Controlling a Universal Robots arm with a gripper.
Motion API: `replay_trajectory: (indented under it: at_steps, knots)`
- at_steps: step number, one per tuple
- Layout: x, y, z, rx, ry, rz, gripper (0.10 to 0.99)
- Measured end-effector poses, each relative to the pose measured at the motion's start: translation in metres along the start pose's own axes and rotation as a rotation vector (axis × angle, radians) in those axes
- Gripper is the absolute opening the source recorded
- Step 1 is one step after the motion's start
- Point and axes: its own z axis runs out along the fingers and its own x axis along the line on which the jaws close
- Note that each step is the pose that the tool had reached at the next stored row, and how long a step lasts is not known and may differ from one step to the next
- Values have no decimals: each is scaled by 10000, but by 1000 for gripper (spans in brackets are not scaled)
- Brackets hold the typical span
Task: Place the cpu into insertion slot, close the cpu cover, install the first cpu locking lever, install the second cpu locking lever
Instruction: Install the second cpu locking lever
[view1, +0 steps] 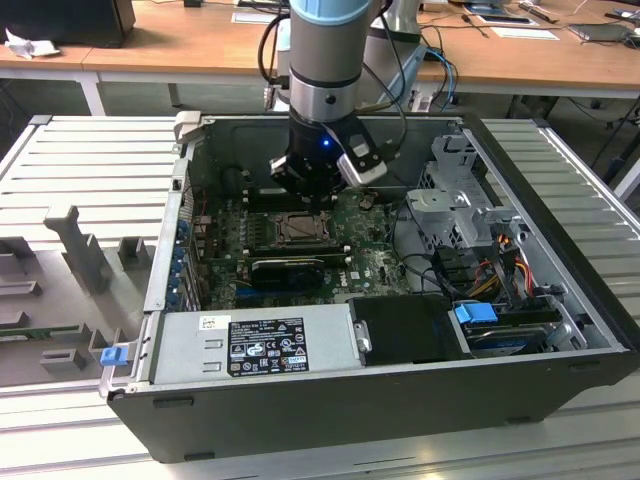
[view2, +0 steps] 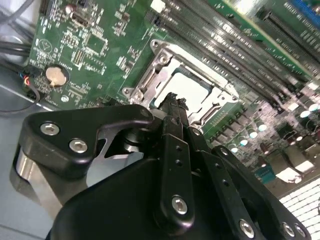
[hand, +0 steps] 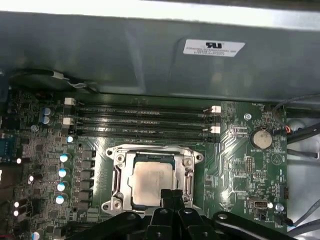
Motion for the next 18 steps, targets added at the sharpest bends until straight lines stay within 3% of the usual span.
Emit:
replay_trajectory:
  at_steps: [9, 11, 18]
  knots:
    - [4, -91, -46, 0, 2, 0, 106]
    - [9, -185, -52, -4, 83, 8, 106]
    - [16, -313, -49, -19, 84, 9, 106]
